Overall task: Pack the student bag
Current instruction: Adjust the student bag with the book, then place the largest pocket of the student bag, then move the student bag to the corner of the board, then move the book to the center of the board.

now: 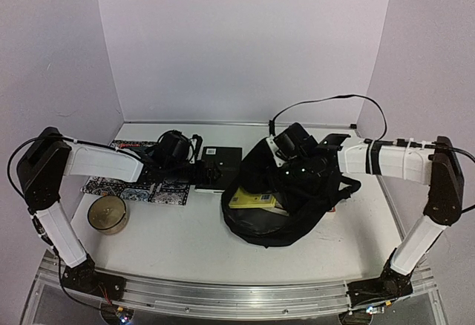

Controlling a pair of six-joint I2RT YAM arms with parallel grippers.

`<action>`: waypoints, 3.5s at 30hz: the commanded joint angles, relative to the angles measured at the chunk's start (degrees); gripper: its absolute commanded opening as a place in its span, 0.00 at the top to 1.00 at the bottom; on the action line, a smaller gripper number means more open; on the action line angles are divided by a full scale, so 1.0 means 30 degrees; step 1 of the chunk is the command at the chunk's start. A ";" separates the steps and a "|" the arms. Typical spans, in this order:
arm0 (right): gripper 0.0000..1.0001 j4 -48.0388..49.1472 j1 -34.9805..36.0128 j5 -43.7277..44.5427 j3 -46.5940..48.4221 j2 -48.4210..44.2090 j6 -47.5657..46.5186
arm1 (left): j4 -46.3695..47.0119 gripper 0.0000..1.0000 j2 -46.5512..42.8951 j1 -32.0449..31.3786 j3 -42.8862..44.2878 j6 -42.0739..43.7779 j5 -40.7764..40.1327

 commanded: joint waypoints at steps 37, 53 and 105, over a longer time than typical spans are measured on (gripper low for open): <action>0.27 0.2464 -0.4910 -0.7417 -0.2134 -0.5945 -0.1002 | -0.6723 0.31 0.8960 -0.0230 0.8046 0.4160 -0.6765; 0.02 0.3313 0.0044 -0.5138 0.0436 -0.5411 -0.0698 | -0.7705 0.40 0.4867 -0.3118 0.0297 0.1027 -0.6318; 0.45 0.2313 -0.0627 -0.2071 0.6302 0.5006 0.2501 | -0.2871 0.28 0.1310 0.2523 0.2416 -0.0201 0.1168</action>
